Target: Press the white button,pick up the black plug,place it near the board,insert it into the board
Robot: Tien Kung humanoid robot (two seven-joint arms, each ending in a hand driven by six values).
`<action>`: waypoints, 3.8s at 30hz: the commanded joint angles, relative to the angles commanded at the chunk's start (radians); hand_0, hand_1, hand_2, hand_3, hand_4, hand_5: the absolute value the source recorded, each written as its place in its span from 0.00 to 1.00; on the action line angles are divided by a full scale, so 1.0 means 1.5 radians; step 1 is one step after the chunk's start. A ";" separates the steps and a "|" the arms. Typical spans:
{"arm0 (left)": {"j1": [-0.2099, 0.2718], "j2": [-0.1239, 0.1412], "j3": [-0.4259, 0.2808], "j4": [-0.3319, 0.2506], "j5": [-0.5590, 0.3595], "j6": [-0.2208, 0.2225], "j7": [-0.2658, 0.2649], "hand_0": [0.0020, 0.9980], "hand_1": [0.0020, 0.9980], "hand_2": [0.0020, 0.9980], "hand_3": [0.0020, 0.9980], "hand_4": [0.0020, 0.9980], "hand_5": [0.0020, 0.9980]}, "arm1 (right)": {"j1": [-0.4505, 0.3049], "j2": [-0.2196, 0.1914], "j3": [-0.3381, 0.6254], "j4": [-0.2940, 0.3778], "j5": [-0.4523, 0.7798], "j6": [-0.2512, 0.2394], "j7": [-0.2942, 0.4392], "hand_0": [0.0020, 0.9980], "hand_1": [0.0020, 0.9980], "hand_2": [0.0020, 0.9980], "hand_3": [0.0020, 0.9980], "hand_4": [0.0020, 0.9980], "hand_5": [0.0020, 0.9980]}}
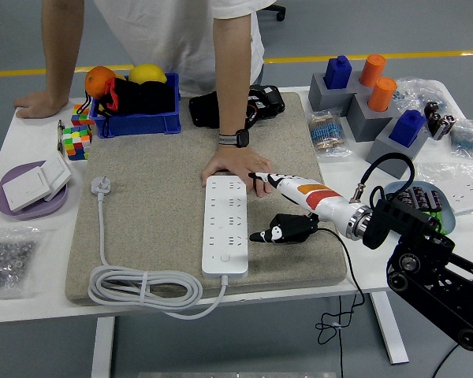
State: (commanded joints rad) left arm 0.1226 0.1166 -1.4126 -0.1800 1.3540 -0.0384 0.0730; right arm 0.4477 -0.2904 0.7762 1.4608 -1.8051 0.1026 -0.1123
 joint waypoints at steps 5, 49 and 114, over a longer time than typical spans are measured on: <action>0.001 0.002 0.003 0.000 0.000 0.000 0.000 0.81 0.78 0.74 0.79 0.59 0.53 | -0.011 -0.014 0.014 -0.005 -0.003 0.011 0.006 0.94 0.93 0.93 0.98 1.00 0.47; 0.010 0.012 0.066 0.000 -0.041 -0.001 -0.010 0.81 0.78 0.74 0.79 0.59 0.53 | -0.038 -0.022 0.004 -0.061 0.020 -0.035 0.054 0.79 0.79 0.77 0.42 0.96 0.21; 0.003 -0.011 0.051 0.000 -0.038 -0.001 -0.014 0.81 0.78 0.74 0.79 0.59 0.53 | -0.033 -0.003 0.026 -0.101 0.024 -0.031 0.054 0.70 0.72 0.70 0.47 0.89 0.10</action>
State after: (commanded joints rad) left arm 0.1278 0.1005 -1.3365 -0.1800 1.2965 -0.0405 0.0515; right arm 0.3989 -0.2943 0.8158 1.3089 -1.7689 0.0565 -0.0311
